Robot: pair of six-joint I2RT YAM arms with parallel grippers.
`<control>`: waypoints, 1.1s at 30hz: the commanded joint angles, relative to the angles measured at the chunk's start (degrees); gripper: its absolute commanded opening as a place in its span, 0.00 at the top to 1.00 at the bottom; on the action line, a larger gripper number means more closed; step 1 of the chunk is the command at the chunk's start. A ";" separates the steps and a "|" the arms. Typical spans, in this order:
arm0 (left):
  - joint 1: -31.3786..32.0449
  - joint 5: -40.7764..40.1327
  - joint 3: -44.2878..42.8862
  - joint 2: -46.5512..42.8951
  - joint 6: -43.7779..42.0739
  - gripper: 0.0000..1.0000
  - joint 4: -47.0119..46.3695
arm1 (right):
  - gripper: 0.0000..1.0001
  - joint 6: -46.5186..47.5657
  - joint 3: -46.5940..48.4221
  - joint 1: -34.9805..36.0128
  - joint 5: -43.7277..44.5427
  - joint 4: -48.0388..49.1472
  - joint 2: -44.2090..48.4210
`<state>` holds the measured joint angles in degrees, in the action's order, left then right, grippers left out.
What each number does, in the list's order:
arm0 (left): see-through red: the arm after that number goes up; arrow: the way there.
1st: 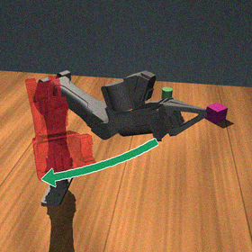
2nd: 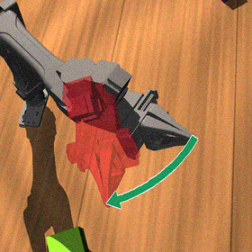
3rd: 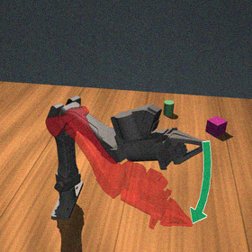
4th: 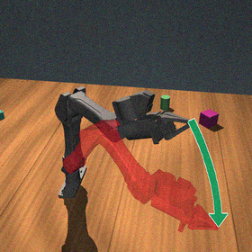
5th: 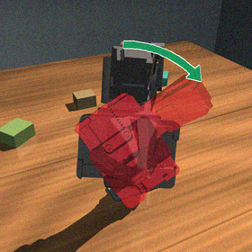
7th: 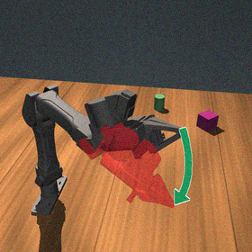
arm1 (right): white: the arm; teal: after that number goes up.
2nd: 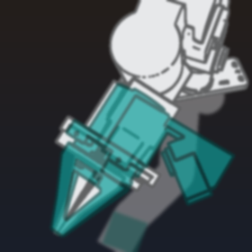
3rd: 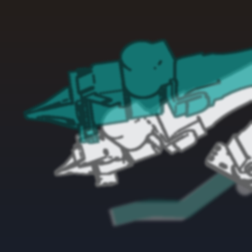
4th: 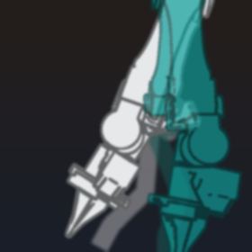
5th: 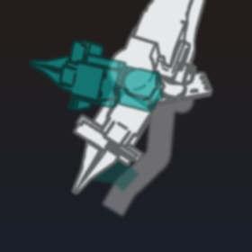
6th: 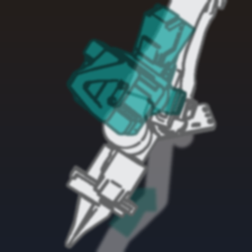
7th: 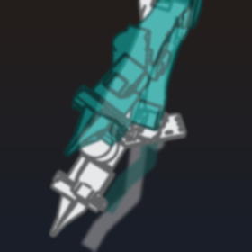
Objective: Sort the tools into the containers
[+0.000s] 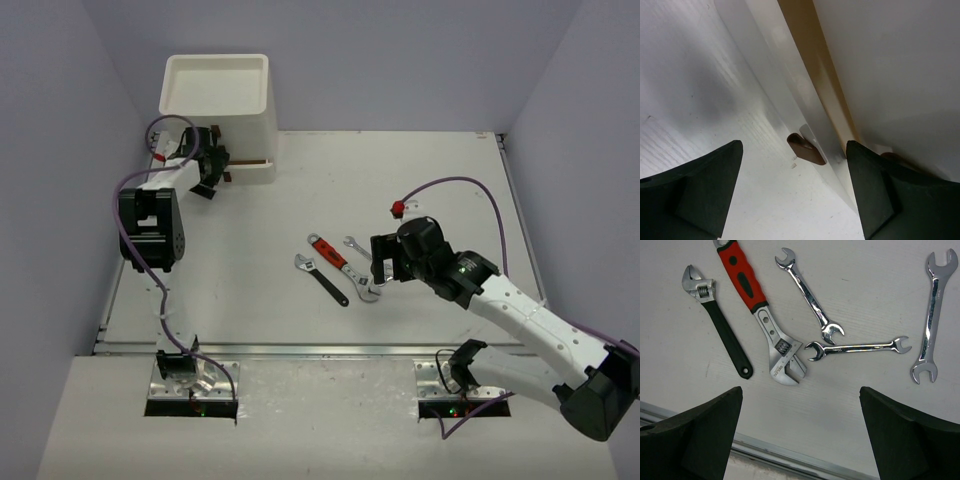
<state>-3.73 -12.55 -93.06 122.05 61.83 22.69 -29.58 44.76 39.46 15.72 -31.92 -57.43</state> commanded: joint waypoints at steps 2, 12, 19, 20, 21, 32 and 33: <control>-0.21 -1.54 -5.33 3.45 0.33 0.32 4.49 | 0.01 0.12 -1.04 -0.20 -0.66 3.05 2.47; -0.32 -0.20 -1.12 -3.34 1.12 0.63 4.01 | 0.01 0.14 -1.96 -0.18 -0.17 3.17 4.92; -0.49 0.84 12.67 -12.53 1.70 0.89 -1.55 | 0.01 0.14 -2.12 -0.19 -0.37 3.09 6.11; -0.49 1.21 15.05 -13.81 1.64 0.91 -2.65 | 0.01 0.14 -2.06 -0.25 -0.55 3.09 6.17; -0.49 1.50 17.04 -14.79 1.49 0.92 -3.72 | 0.01 0.07 -2.05 -0.20 -0.60 3.09 6.19; -0.49 5.84 34.63 -25.26 0.86 0.90 -13.17 | 0.01 0.21 -1.70 -0.26 -0.52 3.00 4.97; -0.49 6.19 34.70 -25.61 0.59 0.89 -13.60 | 0.01 0.23 -1.70 -0.18 -0.35 3.09 4.63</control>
<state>-4.54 -11.46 -61.23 100.56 65.24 10.42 -29.58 42.57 39.46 14.74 -30.89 -52.22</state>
